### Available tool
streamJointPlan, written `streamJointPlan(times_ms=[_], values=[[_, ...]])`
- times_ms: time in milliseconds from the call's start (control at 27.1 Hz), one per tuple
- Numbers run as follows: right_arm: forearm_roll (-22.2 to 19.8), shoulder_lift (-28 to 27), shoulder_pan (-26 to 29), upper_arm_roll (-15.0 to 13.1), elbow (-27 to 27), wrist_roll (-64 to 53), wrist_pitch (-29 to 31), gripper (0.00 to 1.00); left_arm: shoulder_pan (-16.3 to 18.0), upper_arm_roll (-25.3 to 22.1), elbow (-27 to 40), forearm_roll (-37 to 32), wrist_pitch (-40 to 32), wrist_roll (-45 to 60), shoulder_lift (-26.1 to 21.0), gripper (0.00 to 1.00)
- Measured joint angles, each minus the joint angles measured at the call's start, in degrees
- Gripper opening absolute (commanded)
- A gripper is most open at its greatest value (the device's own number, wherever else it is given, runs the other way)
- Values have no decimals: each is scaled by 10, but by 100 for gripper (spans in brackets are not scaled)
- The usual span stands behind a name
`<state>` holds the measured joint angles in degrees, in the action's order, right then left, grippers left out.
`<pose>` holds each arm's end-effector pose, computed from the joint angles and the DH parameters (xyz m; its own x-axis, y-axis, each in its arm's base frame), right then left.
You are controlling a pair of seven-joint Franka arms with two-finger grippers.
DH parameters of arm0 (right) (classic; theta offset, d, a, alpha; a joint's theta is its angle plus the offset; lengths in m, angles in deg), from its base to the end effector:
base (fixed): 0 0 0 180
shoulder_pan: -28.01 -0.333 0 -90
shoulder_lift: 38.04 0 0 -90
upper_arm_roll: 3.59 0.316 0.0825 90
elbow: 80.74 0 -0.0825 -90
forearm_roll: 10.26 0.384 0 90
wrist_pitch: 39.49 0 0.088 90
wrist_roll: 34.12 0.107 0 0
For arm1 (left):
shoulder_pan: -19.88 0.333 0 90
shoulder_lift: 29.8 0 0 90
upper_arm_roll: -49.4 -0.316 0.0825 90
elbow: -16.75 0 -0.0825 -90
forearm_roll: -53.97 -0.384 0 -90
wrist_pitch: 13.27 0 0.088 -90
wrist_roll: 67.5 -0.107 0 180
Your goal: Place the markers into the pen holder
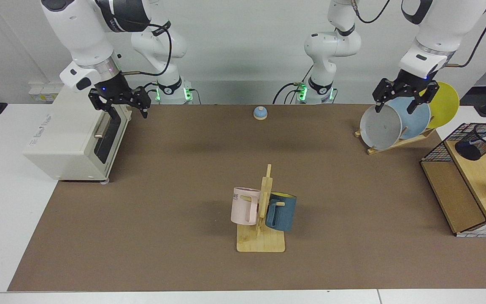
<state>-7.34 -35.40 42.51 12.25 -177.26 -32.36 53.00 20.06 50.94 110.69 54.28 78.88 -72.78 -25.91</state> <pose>0.5421 0.0211 0.5988 0.9996 -0.0101 -0.0272 -0.0112 -0.9992 -0.0374 0.5366 -0.0138 0.6323 0.9926 -0.1154 0.0368 -0.1155 -0.9933 0.0002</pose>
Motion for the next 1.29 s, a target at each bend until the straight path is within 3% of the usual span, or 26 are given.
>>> streamJointPlan(times_ms=[663,994,1179,1289], values=[[0,0,0,0,0,0,0,100,-5,8,32,0,-4,-5,10,100],[-3,0,0,-1,0,0,0,100,-4,4,34,-14,-6,-64,14,100],[-72,2,-2,3,1,-5,4,100,-4,0,34,-15,-7,-71,15,100],[-89,4,-5,6,1,-6,4,100,-4,0,35,-15,-7,-72,15,100]])
